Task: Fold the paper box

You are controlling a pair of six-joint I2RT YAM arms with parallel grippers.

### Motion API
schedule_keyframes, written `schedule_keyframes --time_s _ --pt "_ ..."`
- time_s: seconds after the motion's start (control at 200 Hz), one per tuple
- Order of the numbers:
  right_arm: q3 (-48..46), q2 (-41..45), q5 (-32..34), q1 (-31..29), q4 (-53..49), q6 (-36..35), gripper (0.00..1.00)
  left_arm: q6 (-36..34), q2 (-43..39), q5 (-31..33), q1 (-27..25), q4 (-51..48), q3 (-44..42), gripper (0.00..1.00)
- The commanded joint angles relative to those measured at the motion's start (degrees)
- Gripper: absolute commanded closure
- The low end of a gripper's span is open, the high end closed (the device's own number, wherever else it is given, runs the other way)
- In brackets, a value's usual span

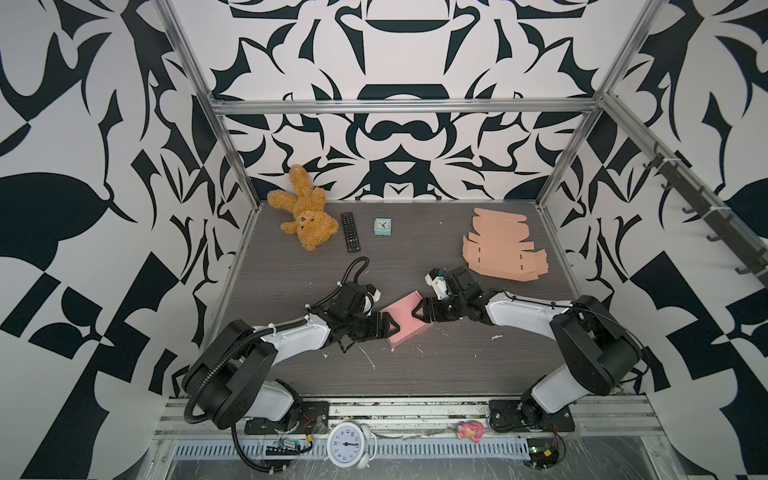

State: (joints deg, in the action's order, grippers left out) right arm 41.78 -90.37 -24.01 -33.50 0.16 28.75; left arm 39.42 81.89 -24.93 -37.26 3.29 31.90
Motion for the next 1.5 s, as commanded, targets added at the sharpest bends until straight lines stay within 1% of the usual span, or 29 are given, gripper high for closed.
schedule_keyframes --time_s 0.0,0.19,0.395,0.555,0.69,0.895,1.155,1.34,1.495 --pt "3.3 -0.1 -0.5 -1.6 -0.2 -0.5 0.29 -3.0 1.4 -2.3 1.3 0.6 3.9 0.23" --pt "6.7 -2.6 0.2 -1.6 -0.6 -1.4 0.29 -4.3 5.1 -2.8 5.0 -0.1 8.3 0.25" --pt "11.9 -7.4 -1.9 -1.1 -0.3 -2.2 0.29 -6.7 10.8 -2.3 6.6 -2.1 15.1 0.25" --pt "15.9 -11.3 -3.6 0.2 0.2 -2.3 0.29 -7.8 14.6 -3.5 9.2 -2.4 19.2 0.25" --pt "19.4 -14.4 -5.2 1.7 0.3 -2.1 0.29 -8.1 18.9 -6.6 11.5 -1.9 22.8 0.25" --pt "24.9 -18.5 -6.2 2.7 0.5 -1.5 0.29 -8.7 25.1 -8.3 13.4 -1.7 29.1 0.26" --pt "32.6 -24.5 -6.7 4.5 0.4 -0.5 0.29 -9.2 32.2 -8.6 16.0 -1.9 37.7 0.26" --pt "38.0 -27.9 -6.1 5.3 0.2 0.3 0.29 -9.7 36.1 -7.7 16.7 -1.2 41.7 0.26" --pt "42.0 -31.5 -7.2 6.0 1.2 1.9 0.3 -9.0 39.5 -8.3 17.2 -1.1 46.0 0.26"
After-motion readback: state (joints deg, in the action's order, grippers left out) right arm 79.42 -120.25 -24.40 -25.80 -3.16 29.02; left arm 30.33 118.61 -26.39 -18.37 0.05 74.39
